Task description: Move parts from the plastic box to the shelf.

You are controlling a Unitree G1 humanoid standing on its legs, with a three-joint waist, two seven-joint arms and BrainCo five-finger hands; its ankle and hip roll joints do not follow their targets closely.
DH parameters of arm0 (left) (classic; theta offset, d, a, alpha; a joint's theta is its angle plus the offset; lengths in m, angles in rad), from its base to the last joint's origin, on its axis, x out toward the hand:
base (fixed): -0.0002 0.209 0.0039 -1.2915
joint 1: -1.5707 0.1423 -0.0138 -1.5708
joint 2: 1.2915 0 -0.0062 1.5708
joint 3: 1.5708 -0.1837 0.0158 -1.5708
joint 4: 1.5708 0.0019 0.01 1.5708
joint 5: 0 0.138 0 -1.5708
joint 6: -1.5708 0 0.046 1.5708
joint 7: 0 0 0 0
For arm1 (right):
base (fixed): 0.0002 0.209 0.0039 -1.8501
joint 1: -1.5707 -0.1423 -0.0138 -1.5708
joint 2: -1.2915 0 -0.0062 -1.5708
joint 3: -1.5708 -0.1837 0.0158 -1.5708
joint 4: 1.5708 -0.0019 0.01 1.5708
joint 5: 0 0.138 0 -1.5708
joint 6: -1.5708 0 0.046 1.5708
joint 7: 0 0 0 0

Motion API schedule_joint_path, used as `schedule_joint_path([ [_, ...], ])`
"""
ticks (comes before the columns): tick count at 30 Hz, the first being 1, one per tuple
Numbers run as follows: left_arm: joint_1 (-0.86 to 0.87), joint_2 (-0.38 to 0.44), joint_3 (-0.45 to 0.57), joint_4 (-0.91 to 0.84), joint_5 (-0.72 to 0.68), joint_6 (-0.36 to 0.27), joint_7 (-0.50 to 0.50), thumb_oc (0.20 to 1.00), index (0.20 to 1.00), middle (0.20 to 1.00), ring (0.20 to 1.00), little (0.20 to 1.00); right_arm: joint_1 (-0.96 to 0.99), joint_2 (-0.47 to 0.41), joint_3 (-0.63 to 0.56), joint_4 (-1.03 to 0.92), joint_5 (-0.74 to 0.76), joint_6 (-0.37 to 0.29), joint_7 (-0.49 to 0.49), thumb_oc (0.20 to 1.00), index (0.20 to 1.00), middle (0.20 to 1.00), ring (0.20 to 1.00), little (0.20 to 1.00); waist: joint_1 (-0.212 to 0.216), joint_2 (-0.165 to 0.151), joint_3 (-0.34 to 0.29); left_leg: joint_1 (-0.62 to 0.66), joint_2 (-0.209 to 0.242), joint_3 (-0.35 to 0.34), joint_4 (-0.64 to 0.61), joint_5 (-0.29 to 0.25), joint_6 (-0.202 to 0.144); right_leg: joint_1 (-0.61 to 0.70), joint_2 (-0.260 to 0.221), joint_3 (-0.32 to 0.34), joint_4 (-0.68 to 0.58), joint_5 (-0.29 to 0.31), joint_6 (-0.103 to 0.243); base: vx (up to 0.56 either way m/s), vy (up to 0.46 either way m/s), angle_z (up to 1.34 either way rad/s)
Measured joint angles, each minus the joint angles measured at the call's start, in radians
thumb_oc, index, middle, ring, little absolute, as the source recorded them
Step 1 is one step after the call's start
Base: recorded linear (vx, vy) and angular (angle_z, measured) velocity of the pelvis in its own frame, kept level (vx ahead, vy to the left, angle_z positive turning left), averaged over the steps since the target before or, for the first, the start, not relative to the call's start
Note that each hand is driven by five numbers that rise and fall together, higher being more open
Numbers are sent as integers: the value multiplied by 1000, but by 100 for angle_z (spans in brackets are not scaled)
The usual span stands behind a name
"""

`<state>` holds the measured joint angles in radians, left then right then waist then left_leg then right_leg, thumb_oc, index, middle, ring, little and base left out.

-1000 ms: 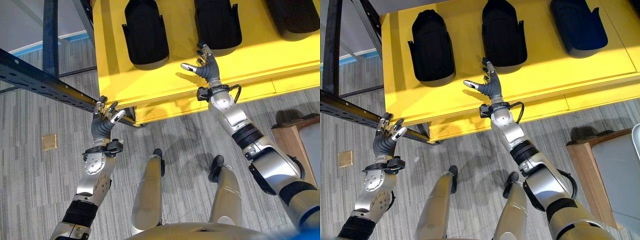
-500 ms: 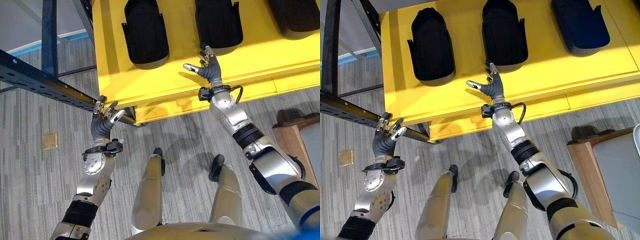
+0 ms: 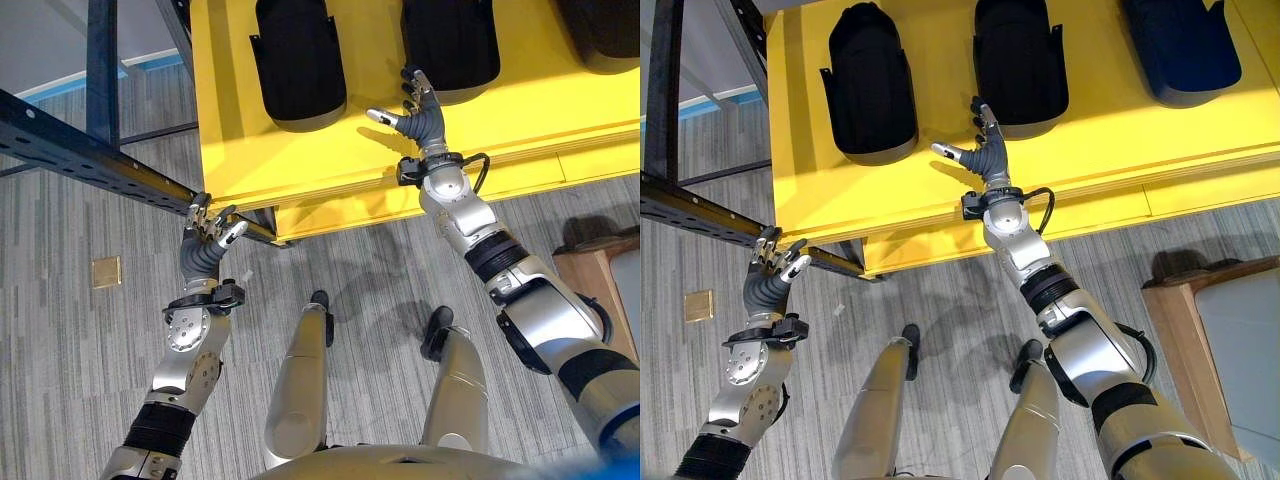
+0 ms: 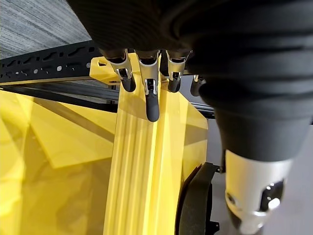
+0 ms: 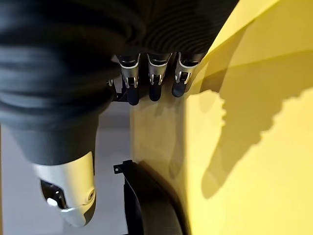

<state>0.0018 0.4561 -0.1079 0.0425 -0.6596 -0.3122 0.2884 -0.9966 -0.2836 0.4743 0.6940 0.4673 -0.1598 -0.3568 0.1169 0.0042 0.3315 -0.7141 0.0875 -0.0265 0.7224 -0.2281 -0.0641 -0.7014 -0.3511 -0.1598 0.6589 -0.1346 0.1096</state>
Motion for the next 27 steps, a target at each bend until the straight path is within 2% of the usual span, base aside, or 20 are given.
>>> schedule_joint_path([
  [27, 18, 27, -1, 0, 0, 0, 0, 1000, 1000, 1000, 1000, 1000, -30, -2, -31, 51, 0, -2, -21, 1000, 1000, 1000, 1000, 1000, -3, 0, 0, -15, 0, -2, 14, 0, -1, -14, 0, 4, 6, 0, 0, 0, 0, 0],
])
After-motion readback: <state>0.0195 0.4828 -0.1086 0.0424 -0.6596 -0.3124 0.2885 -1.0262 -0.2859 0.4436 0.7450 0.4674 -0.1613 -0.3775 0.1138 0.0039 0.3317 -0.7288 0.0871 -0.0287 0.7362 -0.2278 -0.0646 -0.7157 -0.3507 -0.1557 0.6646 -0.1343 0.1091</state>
